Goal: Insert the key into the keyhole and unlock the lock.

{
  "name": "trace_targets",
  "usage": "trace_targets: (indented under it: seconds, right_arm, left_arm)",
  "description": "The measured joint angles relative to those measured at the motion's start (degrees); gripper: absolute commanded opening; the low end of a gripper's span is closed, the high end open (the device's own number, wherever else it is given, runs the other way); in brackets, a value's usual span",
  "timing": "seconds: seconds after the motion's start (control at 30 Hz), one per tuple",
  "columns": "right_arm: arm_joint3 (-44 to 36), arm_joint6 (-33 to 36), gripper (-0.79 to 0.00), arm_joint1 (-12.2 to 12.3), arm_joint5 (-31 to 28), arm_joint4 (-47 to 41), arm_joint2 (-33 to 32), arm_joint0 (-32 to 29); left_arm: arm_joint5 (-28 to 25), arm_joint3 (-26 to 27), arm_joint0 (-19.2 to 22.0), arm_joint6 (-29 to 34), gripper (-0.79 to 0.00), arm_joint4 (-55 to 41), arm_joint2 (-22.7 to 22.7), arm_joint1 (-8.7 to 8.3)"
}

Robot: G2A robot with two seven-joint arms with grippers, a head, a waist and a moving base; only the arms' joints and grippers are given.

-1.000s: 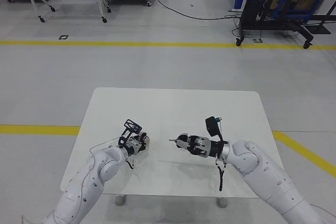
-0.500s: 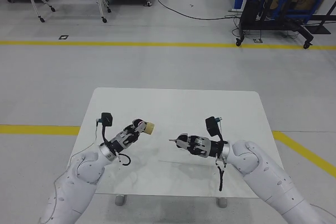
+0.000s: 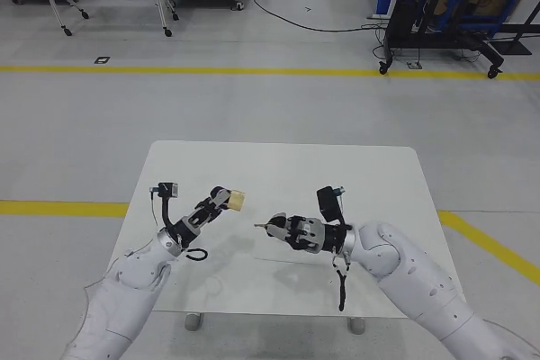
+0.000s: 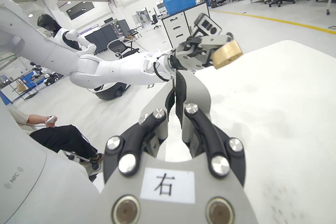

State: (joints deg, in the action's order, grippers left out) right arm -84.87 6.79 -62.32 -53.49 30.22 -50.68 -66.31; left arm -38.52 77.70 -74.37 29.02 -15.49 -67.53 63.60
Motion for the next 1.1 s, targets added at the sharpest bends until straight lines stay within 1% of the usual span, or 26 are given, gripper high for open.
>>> trace_targets:
  seconds: [0.17,0.27,0.37,0.47,0.63,0.73,0.8,0.97,1.1]
  right_arm:
    - [0.76,-6.8,-0.785,-2.46,1.94,10.59,4.49,2.28]
    - [2.24,-11.77,-0.785,-3.94,4.69,17.03,6.8,3.66]
    - [3.69,-16.82,-0.785,-5.0,9.1,23.48,8.09,4.26]
    - [5.41,-20.42,-0.785,-5.82,10.07,26.99,9.28,4.93]
    - [7.88,-24.56,-0.785,-7.09,13.69,30.81,10.44,6.12]
    - [9.02,-28.13,-0.785,-7.44,17.47,34.02,10.01,6.07]
    - [9.63,-29.93,-0.785,-7.48,18.69,35.29,9.56,5.78]
    - [9.32,-37.69,-0.785,-6.15,15.29,36.94,5.35,3.28]
    - [7.95,-40.73,-0.785,-5.17,14.69,38.55,2.34,0.77]
  left_arm:
    - [4.21,-0.79,1.05,4.85,-0.785,-6.54,1.21,0.34]
    - [4.98,-1.44,1.52,8.08,-0.785,-10.02,1.63,0.49]
    - [5.35,-2.2,1.92,10.47,-0.785,-12.34,1.67,0.59]
    - [5.26,-2.76,2.31,11.11,-0.785,-11.28,1.47,0.59]
    - [5.46,-2.85,2.38,11.89,-0.785,-11.98,1.58,0.77]
    - [5.4,-3.03,2.41,13.31,-0.785,-13.17,1.59,0.85]
    - [5.38,-3.19,2.45,14.18,-0.785,-13.98,1.52,0.88]
    - [4.56,-3.41,2.5,13.98,-0.785,-12.54,1.03,0.89]
    - [4.34,-3.29,2.4,14.05,-0.785,-12.13,0.91,0.96]
